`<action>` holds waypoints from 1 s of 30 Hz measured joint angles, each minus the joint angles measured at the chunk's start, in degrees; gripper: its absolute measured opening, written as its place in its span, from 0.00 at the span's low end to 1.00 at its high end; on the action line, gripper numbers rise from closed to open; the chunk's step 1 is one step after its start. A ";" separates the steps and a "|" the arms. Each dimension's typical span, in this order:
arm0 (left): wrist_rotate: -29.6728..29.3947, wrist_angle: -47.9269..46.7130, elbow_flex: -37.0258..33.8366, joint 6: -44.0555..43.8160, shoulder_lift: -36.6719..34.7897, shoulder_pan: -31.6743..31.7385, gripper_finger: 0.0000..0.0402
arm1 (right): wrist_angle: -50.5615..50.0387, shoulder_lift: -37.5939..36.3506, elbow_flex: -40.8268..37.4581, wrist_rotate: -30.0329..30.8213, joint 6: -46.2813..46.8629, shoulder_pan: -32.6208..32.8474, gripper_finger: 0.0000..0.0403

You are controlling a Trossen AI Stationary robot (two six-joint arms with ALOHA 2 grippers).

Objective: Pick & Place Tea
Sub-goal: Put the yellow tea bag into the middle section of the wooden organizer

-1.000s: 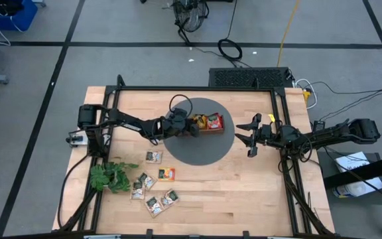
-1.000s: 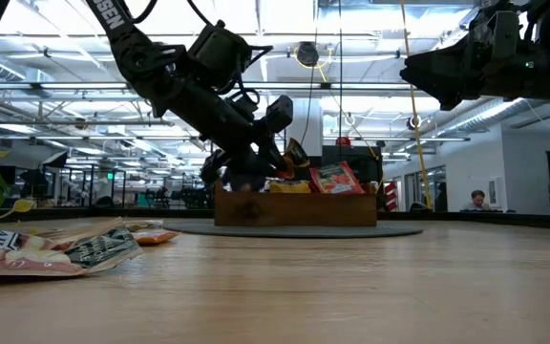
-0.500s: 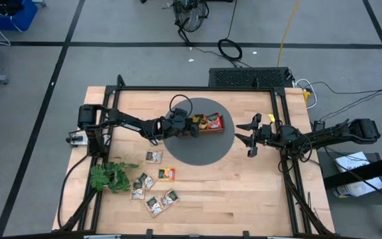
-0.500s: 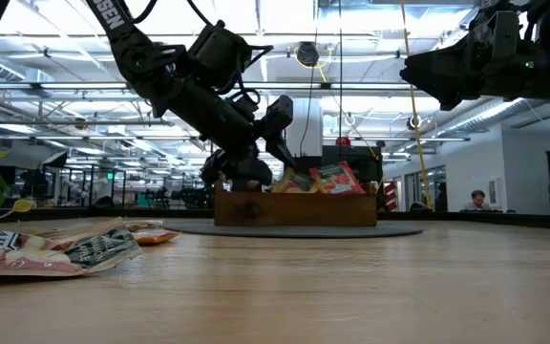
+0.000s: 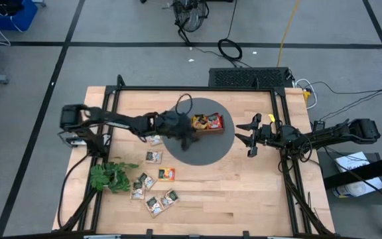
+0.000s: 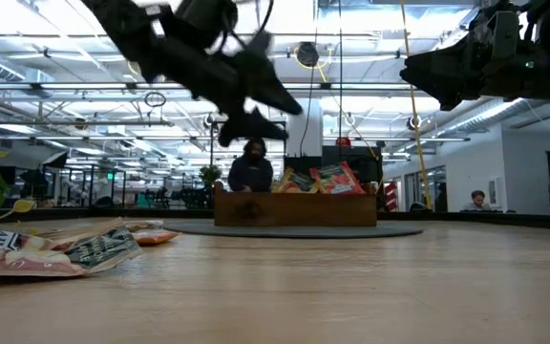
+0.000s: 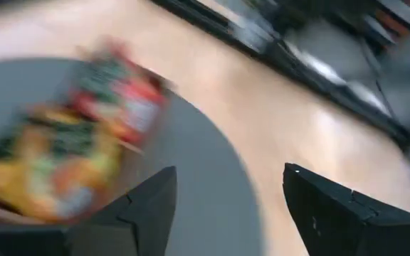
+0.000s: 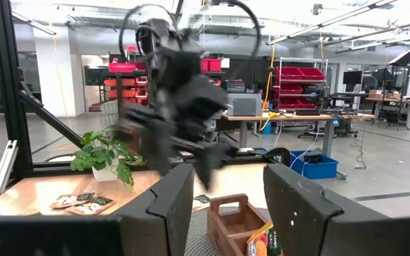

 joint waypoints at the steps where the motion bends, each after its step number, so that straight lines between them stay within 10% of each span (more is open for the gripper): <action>1: 2.99 -5.10 0.37 2.11 -1.92 -0.77 0.62 | 0.00 0.00 0.00 -0.01 0.01 0.01 0.39; 9: -3.51 -32.32 1.68 13.61 -7.80 -14.61 0.63 | 0.03 0.00 0.00 0.01 0.00 0.01 0.39; 30: -7.01 -45.53 1.70 5.40 3.46 -25.47 0.69 | 0.01 0.00 -0.02 -0.01 0.01 0.01 0.39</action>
